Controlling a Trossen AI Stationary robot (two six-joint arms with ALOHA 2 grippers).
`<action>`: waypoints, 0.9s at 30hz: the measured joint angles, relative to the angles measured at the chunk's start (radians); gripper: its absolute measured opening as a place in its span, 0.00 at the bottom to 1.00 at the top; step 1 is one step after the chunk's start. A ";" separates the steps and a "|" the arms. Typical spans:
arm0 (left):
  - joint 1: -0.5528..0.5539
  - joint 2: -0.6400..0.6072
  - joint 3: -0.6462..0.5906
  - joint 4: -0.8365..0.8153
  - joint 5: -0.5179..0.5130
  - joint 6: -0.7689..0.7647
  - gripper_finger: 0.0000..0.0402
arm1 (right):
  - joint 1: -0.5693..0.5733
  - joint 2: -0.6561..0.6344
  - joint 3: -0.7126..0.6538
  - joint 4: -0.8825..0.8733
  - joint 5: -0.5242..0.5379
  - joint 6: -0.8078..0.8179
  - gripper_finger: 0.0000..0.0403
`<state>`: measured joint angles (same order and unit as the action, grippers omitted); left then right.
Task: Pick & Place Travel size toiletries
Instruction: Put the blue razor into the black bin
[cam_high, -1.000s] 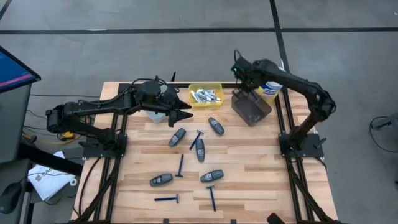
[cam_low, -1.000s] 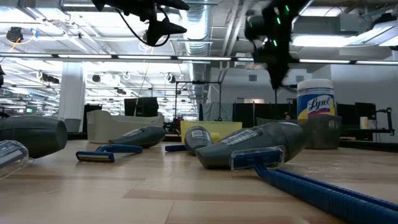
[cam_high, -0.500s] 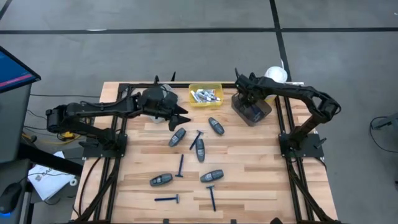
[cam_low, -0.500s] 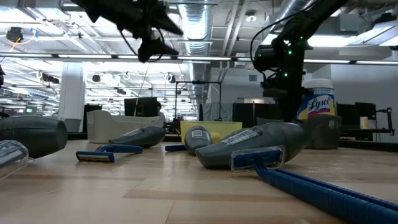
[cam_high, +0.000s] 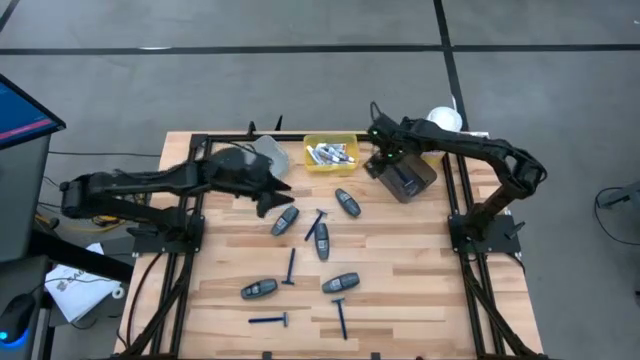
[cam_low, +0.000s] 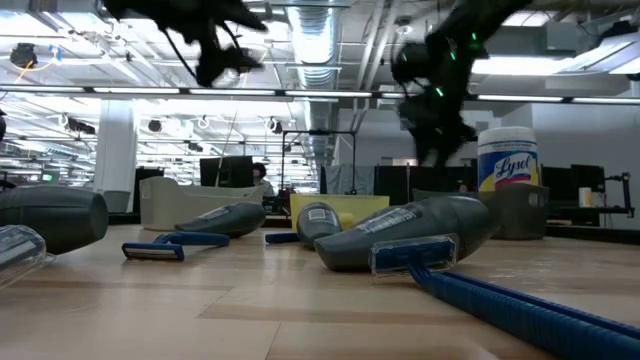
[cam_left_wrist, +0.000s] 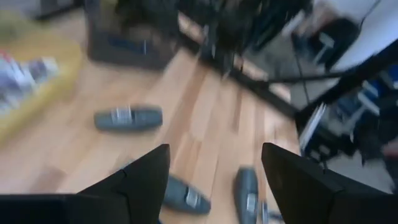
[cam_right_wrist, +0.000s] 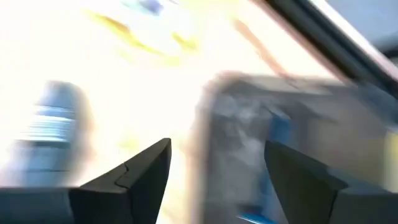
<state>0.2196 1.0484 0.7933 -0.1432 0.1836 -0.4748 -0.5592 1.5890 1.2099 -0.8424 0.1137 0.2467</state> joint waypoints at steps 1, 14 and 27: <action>-0.003 -0.041 0.000 -0.001 -0.029 0.003 0.61 | 0.030 0.000 0.022 0.019 -0.030 0.002 0.62; -0.010 -0.514 -0.201 -0.016 -0.218 -0.043 0.50 | 0.374 0.334 0.306 0.181 -0.065 -0.021 0.53; -0.010 -0.603 -0.306 -0.013 -0.213 -0.109 0.50 | 0.393 0.637 0.610 -0.041 -0.145 -0.100 0.58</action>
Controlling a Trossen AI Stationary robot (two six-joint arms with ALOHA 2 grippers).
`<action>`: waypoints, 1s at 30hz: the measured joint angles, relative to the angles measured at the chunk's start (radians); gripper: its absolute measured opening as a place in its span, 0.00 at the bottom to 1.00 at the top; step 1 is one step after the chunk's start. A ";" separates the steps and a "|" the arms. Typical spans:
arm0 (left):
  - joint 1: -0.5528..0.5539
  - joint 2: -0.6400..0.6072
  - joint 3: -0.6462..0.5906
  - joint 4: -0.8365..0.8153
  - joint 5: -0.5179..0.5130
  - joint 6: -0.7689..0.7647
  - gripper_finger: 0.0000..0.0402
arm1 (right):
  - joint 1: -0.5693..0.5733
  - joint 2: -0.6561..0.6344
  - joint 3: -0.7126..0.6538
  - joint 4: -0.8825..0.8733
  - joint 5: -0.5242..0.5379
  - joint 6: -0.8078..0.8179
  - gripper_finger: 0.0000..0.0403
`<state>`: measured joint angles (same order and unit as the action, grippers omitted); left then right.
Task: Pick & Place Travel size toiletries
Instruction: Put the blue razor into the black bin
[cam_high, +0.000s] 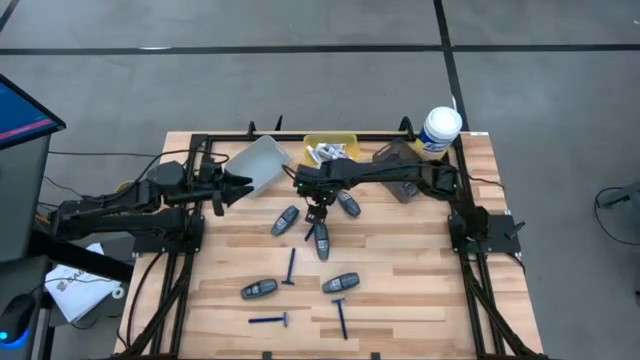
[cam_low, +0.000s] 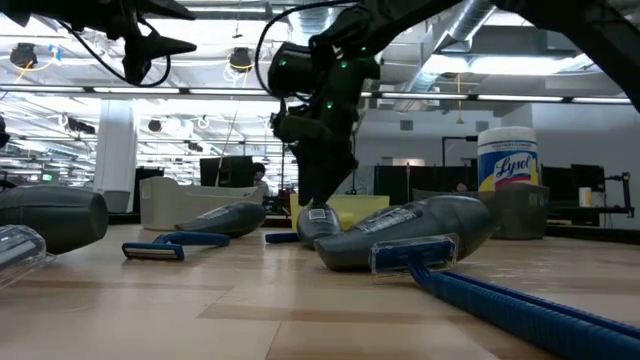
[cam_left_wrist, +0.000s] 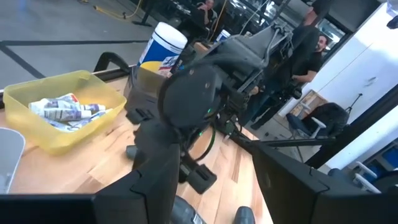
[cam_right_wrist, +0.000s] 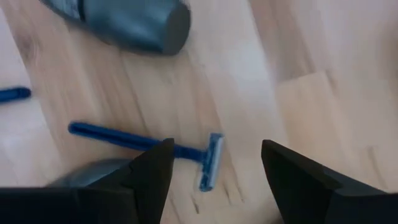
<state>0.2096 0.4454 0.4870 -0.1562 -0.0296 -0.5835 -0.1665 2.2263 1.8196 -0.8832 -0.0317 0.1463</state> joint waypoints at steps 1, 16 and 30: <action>0.000 0.000 0.000 0.000 0.000 0.000 0.50 | 0.000 0.007 0.004 -0.003 -0.003 0.000 0.58; 0.000 0.000 0.000 0.000 0.000 0.002 0.49 | -0.042 0.021 -0.065 0.072 -0.024 -0.018 0.58; 0.000 0.000 0.000 0.000 0.000 0.003 0.50 | -0.018 0.017 -0.139 0.144 -0.027 0.019 0.52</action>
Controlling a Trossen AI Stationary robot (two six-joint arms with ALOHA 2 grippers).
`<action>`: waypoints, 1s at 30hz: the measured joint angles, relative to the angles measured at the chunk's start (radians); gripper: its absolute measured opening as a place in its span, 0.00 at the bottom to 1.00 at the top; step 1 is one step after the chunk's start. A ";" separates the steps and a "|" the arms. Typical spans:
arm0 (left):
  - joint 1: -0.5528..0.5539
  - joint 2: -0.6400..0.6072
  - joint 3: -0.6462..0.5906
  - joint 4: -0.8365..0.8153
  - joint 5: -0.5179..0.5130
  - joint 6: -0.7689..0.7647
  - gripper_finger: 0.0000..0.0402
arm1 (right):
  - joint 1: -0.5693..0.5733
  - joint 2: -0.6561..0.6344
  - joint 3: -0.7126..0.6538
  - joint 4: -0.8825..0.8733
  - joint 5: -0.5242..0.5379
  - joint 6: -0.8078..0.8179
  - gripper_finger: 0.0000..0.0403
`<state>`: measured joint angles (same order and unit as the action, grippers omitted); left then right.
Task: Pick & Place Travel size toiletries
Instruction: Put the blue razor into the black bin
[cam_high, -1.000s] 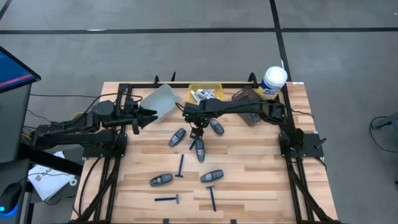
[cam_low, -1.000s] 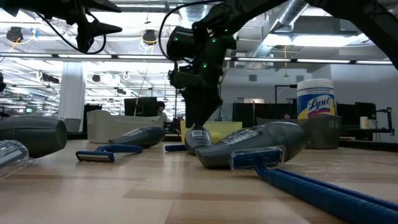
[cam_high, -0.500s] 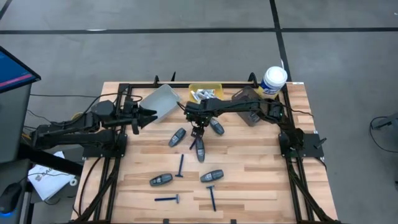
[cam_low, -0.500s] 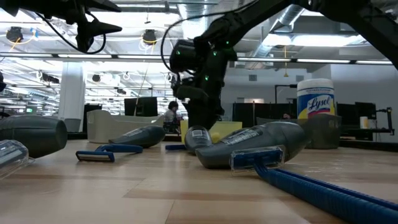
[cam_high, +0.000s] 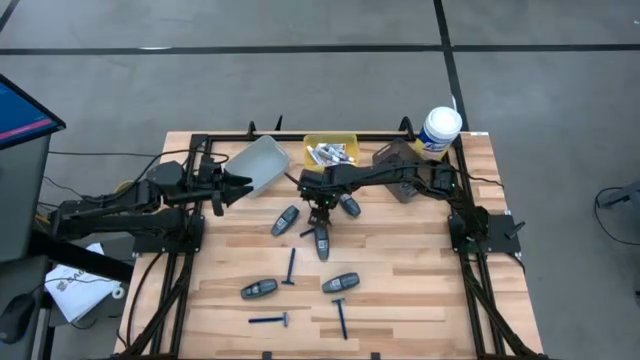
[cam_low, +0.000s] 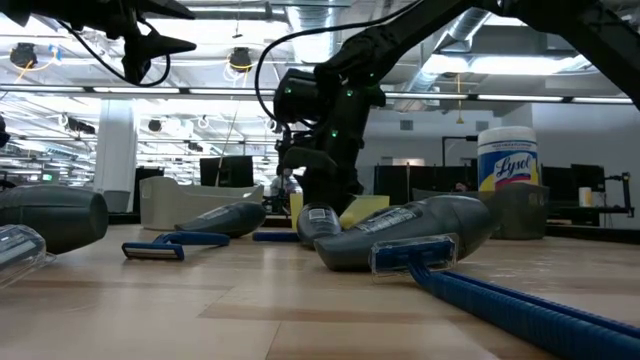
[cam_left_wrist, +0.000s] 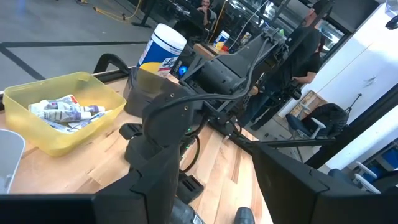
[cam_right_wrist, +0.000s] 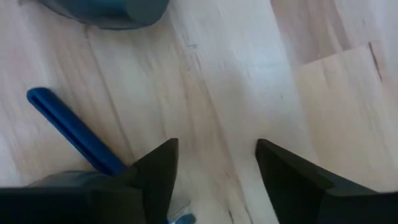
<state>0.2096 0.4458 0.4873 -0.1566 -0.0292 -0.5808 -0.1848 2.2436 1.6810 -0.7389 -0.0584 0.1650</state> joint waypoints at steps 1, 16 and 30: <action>0.000 0.000 0.000 0.000 0.000 0.000 0.50 | 0.000 0.000 0.000 0.000 0.001 0.000 0.50; 0.000 0.000 0.000 0.000 0.000 0.000 0.48 | 0.040 -0.010 0.178 -0.070 -0.041 -0.226 0.49; 0.000 0.000 0.000 0.000 0.000 0.025 0.48 | 0.145 0.064 0.183 0.028 -0.048 -0.323 0.55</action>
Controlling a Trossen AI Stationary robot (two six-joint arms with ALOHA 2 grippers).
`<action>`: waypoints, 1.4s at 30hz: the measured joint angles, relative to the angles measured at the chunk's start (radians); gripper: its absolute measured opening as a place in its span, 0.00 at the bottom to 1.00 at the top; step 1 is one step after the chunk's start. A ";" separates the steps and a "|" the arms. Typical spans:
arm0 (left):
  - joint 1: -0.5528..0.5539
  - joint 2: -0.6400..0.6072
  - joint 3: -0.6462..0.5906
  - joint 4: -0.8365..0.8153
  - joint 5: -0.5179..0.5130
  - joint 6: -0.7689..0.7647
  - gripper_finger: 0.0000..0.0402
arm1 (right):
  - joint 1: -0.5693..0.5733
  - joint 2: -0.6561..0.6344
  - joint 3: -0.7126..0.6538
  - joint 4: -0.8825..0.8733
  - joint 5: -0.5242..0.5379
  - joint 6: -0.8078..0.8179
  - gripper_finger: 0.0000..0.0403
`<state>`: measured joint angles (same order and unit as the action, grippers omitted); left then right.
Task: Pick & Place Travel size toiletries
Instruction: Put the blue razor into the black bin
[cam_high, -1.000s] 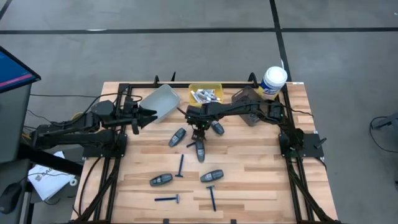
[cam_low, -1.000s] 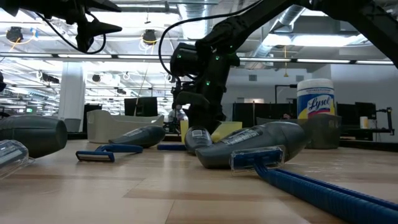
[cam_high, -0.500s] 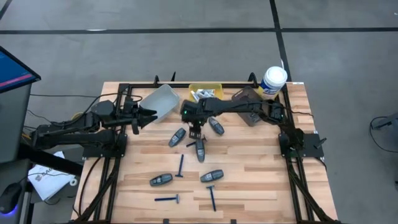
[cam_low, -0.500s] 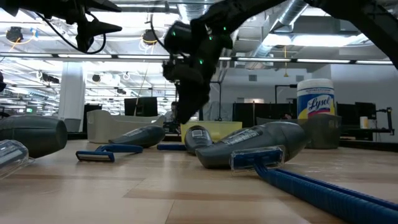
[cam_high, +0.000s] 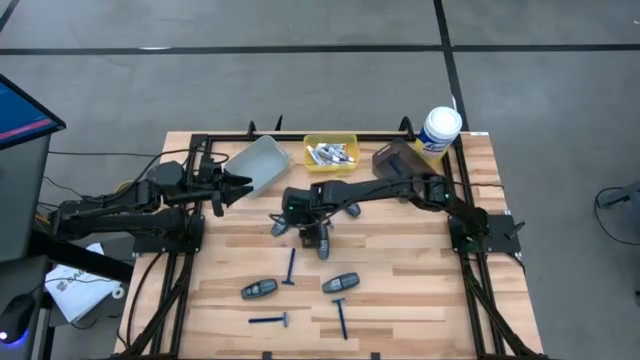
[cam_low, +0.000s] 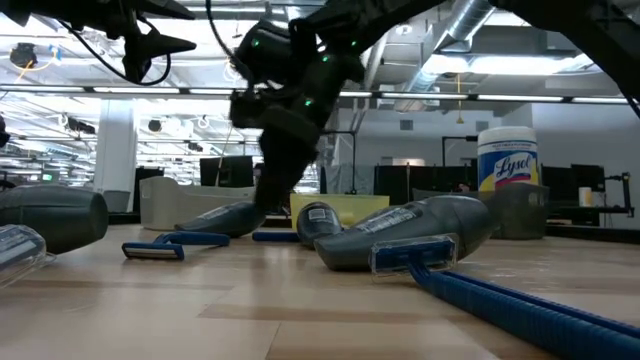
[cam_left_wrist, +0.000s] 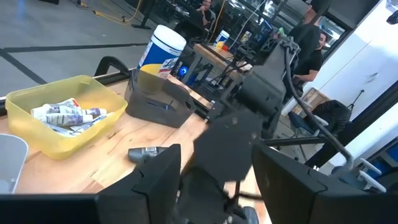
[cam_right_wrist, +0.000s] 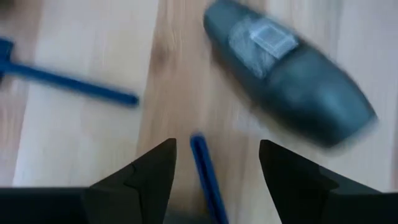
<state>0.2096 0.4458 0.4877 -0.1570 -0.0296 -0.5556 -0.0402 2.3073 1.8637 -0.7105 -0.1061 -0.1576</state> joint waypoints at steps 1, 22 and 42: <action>0.000 0.000 0.000 0.000 0.000 0.000 0.48 | 0.003 0.006 -0.001 -0.008 0.001 0.000 0.55; 0.000 0.000 0.000 0.000 0.000 -0.001 0.48 | 0.000 0.093 0.005 -0.044 0.021 0.006 0.11; 0.000 0.000 0.000 0.000 0.000 -0.002 0.48 | -0.163 -0.019 -0.011 -0.101 0.095 0.038 0.02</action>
<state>0.2096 0.4458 0.4877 -0.1570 -0.0296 -0.5579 -0.2029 2.2884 1.8530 -0.8116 -0.0112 -0.1192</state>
